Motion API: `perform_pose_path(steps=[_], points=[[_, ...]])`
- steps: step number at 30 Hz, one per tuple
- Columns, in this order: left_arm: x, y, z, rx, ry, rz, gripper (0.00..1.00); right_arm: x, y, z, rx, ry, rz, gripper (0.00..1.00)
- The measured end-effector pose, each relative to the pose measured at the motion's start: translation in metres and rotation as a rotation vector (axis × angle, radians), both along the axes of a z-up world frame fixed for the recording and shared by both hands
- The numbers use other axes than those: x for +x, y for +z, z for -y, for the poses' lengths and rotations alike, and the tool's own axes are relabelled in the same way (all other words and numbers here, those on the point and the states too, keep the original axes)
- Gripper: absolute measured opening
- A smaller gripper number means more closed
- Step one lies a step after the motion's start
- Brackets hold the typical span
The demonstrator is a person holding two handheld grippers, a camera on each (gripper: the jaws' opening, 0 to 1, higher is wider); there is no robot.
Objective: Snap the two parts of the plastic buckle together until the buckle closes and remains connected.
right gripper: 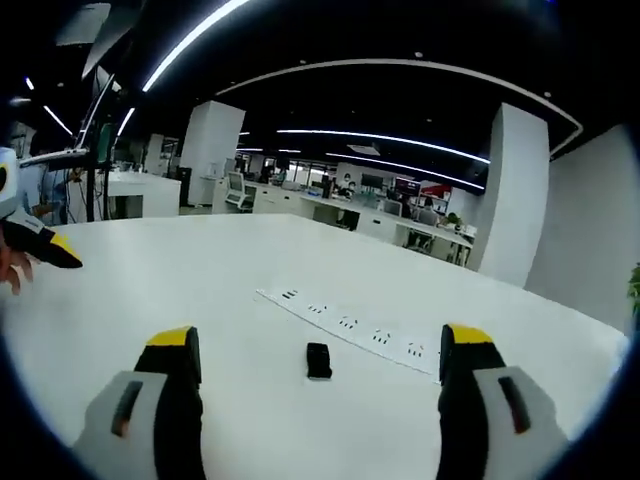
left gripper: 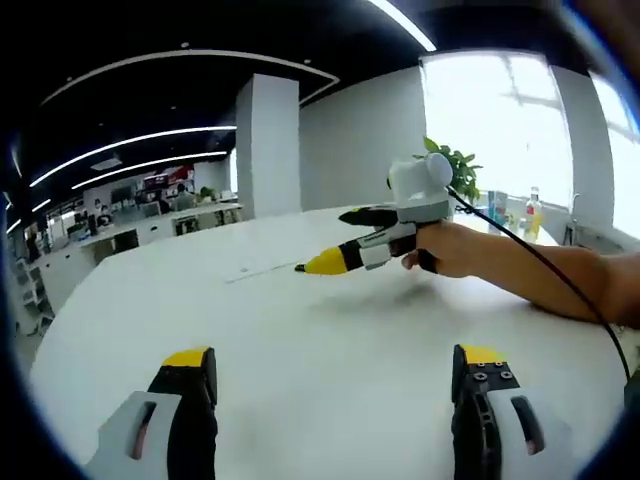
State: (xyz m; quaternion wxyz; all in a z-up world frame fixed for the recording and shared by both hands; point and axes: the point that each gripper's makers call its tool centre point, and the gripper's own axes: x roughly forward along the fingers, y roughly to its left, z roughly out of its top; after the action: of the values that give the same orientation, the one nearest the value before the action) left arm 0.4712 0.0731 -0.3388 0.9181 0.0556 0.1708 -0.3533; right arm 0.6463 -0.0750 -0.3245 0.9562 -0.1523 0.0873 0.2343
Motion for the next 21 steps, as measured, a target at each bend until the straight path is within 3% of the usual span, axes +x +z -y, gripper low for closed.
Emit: perform_pose_path(steps=[1,2,3,4,6,7,10,14,21], points=[[0.006,0.005,-0.009,0.025,0.042,0.032,0.83,-0.003,0.000,0.000,-0.001,0.000,-0.001,0.95],[0.005,0.006,-0.012,0.049,0.059,0.047,0.67,-0.007,0.004,0.003,-0.007,-0.008,0.022,0.86],[0.005,0.008,-0.017,0.049,0.085,0.034,0.62,-0.010,0.007,0.005,0.007,-0.011,0.021,0.77],[0.007,0.013,-0.018,-0.003,0.090,0.027,0.71,-0.013,0.010,0.006,0.044,-0.030,0.012,0.80],[-0.003,0.015,-0.009,-0.047,0.035,0.029,0.96,-0.021,0.014,0.005,0.050,-0.019,0.027,0.97],[-0.005,0.013,-0.008,-0.034,0.025,0.026,0.98,-0.024,0.012,0.003,0.052,-0.006,0.013,0.95],[-0.002,0.008,-0.011,0.015,0.036,0.051,0.99,-0.032,0.006,0.006,0.035,-0.024,0.010,0.96],[-0.001,0.010,-0.015,-0.019,0.030,0.033,0.99,-0.042,0.007,0.006,0.068,-0.023,0.001,1.00],[0.000,0.018,-0.016,-0.043,0.042,0.058,1.00,-0.053,0.009,0.008,0.080,-0.032,-0.004,1.00]])
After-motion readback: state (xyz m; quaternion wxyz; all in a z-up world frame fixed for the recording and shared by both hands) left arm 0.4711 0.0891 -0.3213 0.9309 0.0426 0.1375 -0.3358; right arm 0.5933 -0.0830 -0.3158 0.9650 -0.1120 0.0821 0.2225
